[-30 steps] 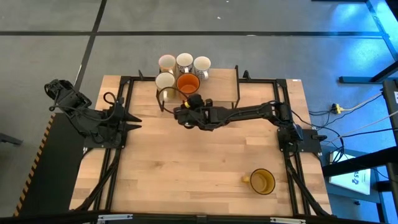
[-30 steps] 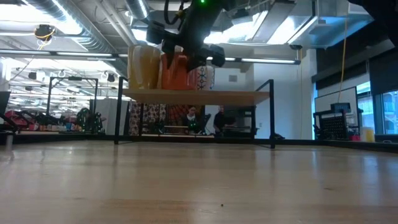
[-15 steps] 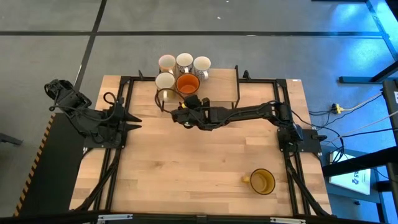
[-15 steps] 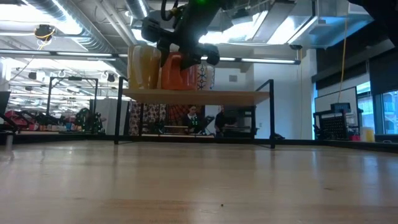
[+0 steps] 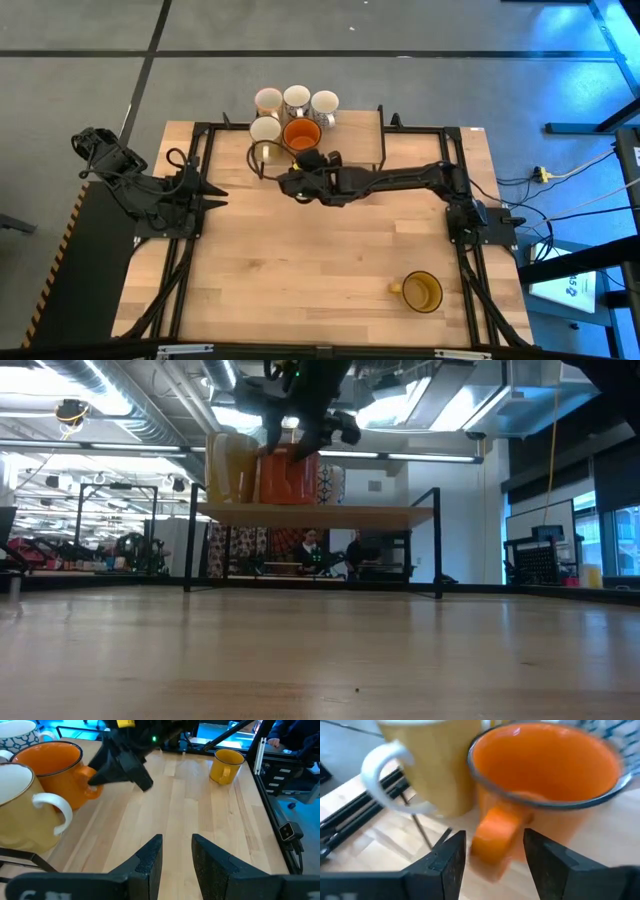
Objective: Place coffee mugs
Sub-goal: Put the orange mug on the shelf, then put the dark yellow mug on the shelf
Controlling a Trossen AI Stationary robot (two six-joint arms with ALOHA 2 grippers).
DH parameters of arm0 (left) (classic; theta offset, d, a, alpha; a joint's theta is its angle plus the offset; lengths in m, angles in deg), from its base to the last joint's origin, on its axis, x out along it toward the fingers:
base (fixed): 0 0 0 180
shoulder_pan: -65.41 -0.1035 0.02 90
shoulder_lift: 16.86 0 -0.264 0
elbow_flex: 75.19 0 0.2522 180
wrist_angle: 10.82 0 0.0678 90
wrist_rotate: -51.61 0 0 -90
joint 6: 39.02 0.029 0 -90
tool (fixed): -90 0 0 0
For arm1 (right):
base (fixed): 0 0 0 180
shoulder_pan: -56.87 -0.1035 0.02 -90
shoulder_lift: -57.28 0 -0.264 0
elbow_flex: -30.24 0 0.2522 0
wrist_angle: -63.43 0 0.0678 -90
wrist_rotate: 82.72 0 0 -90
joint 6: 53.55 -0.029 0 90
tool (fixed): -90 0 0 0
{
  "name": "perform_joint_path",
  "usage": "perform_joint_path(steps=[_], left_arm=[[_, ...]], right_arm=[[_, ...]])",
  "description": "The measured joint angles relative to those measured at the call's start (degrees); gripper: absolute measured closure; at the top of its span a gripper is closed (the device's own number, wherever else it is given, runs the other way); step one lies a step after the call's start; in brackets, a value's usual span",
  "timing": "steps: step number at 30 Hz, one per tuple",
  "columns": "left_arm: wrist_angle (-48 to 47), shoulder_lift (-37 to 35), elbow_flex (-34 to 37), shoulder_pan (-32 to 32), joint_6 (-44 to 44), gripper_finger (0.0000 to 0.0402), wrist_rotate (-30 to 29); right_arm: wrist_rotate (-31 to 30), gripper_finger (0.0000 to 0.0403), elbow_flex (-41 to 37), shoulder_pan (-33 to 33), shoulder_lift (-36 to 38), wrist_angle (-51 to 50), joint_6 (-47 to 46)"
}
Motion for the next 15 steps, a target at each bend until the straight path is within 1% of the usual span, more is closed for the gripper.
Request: perform_joint_path(steps=[3,7,9,11,15], left_arm=[[0.0,0.0,0.0,0.0,0.0,0.0303,0.0],[0.0,0.0,0.0,0.0,0.0,0.0303,0.0],[0.0,0.0,0.0,0.0,0.0,0.0303,0.0],[0.0,0.0,0.0,0.0,0.0,0.0303,0.0],[0.0,0.0,0.0,0.0,0.0,0.0303,0.0]], right_arm=[[-1.2,0.0216,2.7,0.0,0.1,-4.1,-1.0],[-1.0,0.0216,4.1,0.0,0.2,-7.1,-0.9],[0.0,0.0216,5.0,0.0,0.2,-7.8,-0.8],[2.2,0.0216,6.1,-0.4,0.2,-9.3,-0.7],[5.1,0.0216,10.6,-2.7,0.3,-12.0,0.6]])
